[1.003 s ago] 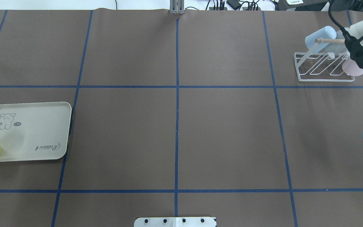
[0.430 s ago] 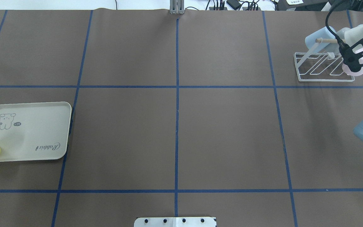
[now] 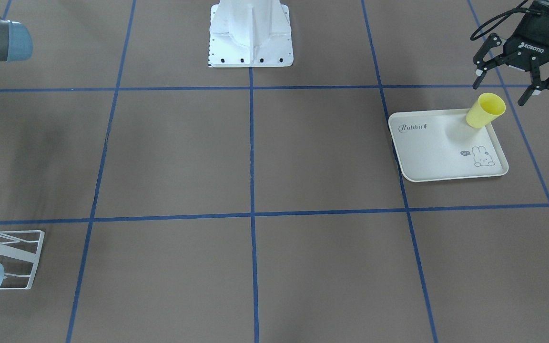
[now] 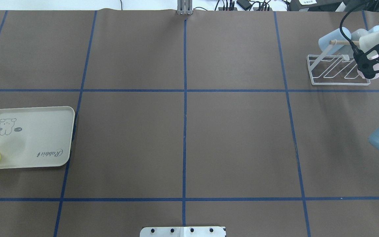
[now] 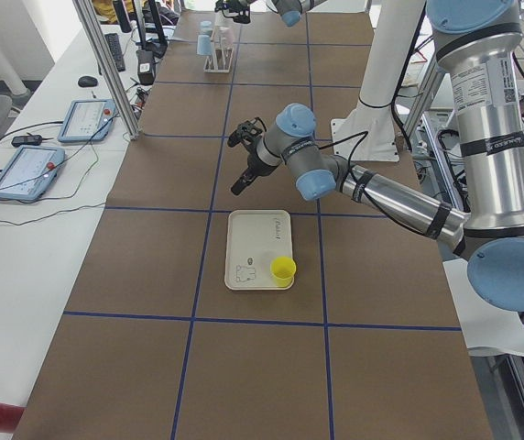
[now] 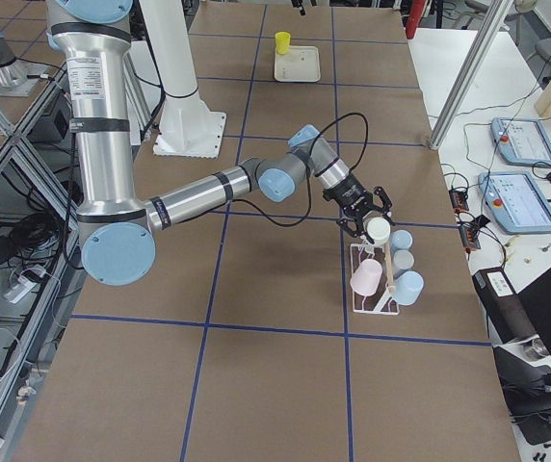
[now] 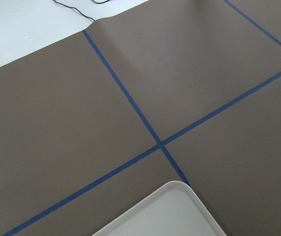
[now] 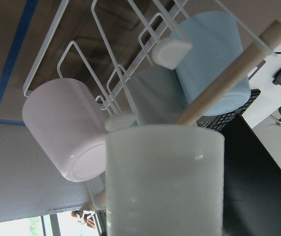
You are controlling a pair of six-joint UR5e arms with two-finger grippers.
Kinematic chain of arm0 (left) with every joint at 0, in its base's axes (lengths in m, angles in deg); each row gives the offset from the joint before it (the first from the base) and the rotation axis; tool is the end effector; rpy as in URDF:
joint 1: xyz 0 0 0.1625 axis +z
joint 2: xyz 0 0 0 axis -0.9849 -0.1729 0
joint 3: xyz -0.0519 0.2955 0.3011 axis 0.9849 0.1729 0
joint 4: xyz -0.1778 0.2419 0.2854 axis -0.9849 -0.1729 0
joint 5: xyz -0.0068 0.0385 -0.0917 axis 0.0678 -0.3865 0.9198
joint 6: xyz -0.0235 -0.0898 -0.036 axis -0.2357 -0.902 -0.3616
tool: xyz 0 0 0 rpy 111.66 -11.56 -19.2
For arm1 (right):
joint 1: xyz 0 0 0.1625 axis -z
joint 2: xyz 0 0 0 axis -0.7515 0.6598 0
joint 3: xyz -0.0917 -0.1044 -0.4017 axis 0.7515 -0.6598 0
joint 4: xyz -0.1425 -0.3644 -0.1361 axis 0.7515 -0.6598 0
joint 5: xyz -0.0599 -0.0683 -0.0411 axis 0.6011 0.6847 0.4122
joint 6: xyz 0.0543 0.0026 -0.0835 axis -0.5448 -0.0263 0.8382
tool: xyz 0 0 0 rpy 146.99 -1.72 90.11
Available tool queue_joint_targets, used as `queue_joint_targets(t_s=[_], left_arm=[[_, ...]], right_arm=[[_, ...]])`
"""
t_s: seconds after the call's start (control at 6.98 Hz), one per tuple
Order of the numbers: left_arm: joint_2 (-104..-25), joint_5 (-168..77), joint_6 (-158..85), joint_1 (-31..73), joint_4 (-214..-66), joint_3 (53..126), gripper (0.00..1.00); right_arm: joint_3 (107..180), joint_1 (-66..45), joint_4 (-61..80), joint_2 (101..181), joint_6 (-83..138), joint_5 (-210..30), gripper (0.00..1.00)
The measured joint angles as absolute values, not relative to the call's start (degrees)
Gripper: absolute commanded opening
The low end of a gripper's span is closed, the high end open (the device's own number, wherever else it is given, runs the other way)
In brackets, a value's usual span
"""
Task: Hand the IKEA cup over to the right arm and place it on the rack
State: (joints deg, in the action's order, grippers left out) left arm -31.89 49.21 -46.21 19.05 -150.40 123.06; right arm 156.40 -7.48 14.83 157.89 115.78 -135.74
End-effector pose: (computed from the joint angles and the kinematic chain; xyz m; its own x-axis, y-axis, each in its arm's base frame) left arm 0.1146 -0.3905 0.3937 0.6513 0.5081 -0.5636 0.0167 0.7329 0.6801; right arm -0.1538 -0.5341 0.4731 -0.1362 -0.7297 -0.6701 0.9905 -0.1119 -0.0795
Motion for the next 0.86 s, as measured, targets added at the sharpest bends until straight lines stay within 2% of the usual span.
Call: queue_joint_targets(t_s=[0.57, 0.86], left_arm=[[-31.8, 49.2, -46.2, 19.0, -150.6, 122.9, 1.0], [-31.8, 49.2, -46.2, 19.0, -150.7, 122.8, 1.0]], right_arm=[[154.4, -5.9, 14.9, 158.1, 113.5, -135.7, 0.01], [153.6, -5.5, 15.0, 158.1, 113.2, -135.6, 0.09]])
